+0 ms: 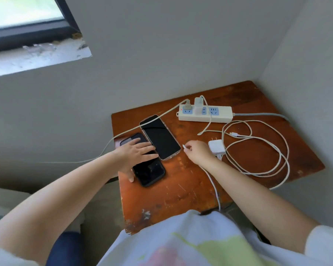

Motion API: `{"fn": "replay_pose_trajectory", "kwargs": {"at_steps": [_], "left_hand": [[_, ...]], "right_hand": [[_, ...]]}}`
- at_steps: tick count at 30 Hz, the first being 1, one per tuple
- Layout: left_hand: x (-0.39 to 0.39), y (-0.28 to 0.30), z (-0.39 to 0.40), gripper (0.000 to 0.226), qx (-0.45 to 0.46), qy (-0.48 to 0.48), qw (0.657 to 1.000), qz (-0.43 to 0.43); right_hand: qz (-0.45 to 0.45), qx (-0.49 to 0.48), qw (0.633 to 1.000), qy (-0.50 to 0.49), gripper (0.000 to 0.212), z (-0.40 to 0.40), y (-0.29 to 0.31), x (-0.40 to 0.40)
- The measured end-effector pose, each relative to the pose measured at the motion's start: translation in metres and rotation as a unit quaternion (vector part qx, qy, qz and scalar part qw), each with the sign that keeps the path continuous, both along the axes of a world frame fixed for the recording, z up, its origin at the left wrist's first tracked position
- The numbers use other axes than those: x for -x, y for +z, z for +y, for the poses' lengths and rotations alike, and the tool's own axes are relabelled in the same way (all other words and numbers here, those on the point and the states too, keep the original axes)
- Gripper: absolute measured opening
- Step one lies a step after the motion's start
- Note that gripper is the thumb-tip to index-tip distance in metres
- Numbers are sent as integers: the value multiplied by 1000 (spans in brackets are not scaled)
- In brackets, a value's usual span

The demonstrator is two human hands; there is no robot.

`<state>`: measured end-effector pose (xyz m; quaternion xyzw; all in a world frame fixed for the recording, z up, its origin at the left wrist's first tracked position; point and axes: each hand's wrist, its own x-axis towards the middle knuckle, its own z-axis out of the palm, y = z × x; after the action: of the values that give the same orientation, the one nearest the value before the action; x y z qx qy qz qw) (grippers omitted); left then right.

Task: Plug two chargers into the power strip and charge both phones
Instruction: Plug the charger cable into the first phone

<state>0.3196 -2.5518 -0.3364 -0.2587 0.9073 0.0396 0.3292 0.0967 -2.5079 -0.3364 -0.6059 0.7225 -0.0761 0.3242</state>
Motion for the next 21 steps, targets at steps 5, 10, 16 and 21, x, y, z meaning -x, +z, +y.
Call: {"fn": "replay_pose_trajectory", "kwargs": {"at_steps": [5, 10, 16, 21], "left_hand": [[8, 1, -2, 101, 6, -7, 998, 54], [16, 0, 5, 107, 9, -15, 999, 46], [14, -5, 17, 102, 7, 16, 996, 87], [13, -7, 22, 98, 10, 60, 991, 117]], "right_hand": [[-11, -17, 1000, -15, 29, 2, -3, -6], [-104, -100, 989, -34, 38, 15, 6, -2], [-28, -70, 996, 50, 25, 37, 13, -11], [25, 46, 996, 75, 24, 53, 12, -15]]}}
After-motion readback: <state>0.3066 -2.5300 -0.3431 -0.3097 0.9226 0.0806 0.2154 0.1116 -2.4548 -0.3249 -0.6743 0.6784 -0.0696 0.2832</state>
